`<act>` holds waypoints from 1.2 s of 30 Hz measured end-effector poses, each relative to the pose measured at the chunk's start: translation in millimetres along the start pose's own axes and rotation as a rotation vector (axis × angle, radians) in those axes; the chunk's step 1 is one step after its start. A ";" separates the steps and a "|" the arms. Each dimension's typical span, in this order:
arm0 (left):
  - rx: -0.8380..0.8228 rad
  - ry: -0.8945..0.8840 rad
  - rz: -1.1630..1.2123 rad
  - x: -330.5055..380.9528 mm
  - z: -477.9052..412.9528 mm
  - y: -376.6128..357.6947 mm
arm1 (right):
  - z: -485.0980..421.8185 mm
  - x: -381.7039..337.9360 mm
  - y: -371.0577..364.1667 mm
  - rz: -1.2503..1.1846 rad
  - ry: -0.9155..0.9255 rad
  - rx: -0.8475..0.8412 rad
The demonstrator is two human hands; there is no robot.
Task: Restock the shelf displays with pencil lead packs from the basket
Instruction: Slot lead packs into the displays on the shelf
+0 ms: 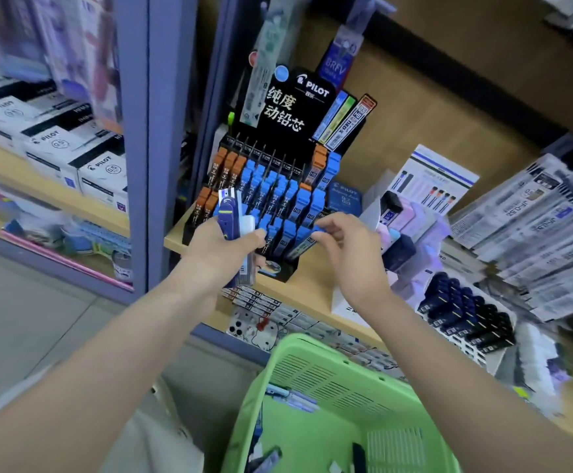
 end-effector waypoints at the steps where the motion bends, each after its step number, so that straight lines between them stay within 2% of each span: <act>1: 0.001 0.002 0.010 0.5 -0.2 0.3 | -1.9 -0.2 1.0 0.017 0.001 -0.012; 10: -0.018 -0.026 0.070 6.1 -1.3 0.2 | -3.9 1.3 -5.3 0.088 0.008 -0.150; 16: -0.026 -0.029 0.086 8.6 -1.7 -4.4 | -3.0 0.7 -18.6 0.179 0.041 -0.105; 25: -0.080 -0.036 0.106 9.0 0.2 -11.0 | 0.4 1.1 -17.2 0.141 0.009 -0.049; 28: -0.065 -0.026 0.134 7.1 -1.0 -9.9 | 10.6 -8.5 -11.6 -0.070 -0.013 -0.038; 32: -0.033 0.037 0.148 0.8 -5.3 -10.4 | 37.4 -28.6 -18.7 -0.583 -0.136 -0.313; 36: -0.093 0.043 0.102 1.7 0.2 -28.4 | 51.7 -29.4 -18.6 -0.783 -0.177 -0.335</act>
Point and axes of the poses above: each hand's wrist, its own z-axis away from the middle knuckle, its own y-axis out of the back of the hand, x = y × z, the point moved 4 cm from there along -z, towards the middle knuckle, and after that the axes turned 13 degrees about -x, right-handed, at the moved point
